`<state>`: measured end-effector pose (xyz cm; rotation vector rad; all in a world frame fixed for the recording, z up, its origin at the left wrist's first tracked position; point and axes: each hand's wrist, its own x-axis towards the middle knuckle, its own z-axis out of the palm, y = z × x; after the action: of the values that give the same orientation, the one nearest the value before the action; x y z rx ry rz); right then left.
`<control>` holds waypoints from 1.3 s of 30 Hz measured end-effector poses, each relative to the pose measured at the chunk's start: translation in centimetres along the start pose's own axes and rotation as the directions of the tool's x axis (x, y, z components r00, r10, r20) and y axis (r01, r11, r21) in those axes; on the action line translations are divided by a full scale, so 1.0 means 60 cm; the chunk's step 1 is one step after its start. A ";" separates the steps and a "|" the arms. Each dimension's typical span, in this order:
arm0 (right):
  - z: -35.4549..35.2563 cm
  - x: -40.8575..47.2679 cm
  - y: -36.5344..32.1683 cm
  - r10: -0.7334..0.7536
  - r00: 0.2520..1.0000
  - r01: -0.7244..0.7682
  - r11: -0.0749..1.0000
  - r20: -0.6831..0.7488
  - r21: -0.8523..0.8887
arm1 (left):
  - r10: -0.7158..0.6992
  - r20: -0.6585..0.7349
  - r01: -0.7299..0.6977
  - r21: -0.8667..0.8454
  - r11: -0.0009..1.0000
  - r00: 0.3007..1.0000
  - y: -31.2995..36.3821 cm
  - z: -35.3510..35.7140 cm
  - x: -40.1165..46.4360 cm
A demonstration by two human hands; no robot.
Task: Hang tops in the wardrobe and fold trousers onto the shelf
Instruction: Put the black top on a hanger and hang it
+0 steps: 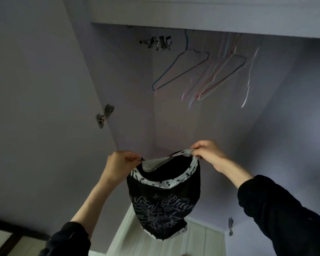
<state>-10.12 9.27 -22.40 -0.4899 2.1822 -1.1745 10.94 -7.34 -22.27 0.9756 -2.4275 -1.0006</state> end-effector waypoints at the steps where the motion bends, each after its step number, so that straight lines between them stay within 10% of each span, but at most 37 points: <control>1: -0.018 0.013 -0.003 -0.037 0.999 0.037 0.998 -0.002 -0.045 | -0.012 0.011 0.012 -0.006 1.000 1.000 0.007 0.007 0.017; 8: -0.122 0.074 -0.020 0.006 0.958 -0.020 0.999 0.287 0.045 | -0.137 0.049 0.143 -0.125 0.982 0.989 0.040 0.035 0.084; 15: -0.171 0.082 -0.003 -0.102 0.967 0.139 0.979 0.234 -0.147 | -0.197 0.172 0.234 -0.235 0.943 0.965 0.081 0.060 0.113; 18: -0.191 0.083 0.003 -0.155 0.978 0.169 0.981 -0.139 0.097 | -0.169 0.194 0.219 -0.275 0.936 0.966 0.108 0.064 0.131; 23: -0.242 0.115 -0.018 -0.011 0.669 0.246 0.947 -0.743 0.207 | -0.119 0.221 0.182 -0.289 0.940 0.968 0.127 0.065 0.159; 30: -0.272 0.165 -0.104 0.072 0.933 0.191 0.733 -0.353 0.653 | -0.057 0.174 0.109 -0.308 0.945 0.983 0.125 0.038 0.172; 39: -0.288 0.192 -0.161 0.067 0.988 0.100 0.406 -0.138 0.908 | -0.056 0.154 0.102 -0.308 0.946 0.986 0.116 0.023 0.184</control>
<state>-29.86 8.13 -10.78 0.0977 1.2490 -2.2333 -0.84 -10.91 -17.70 0.9200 -2.2532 -1.4805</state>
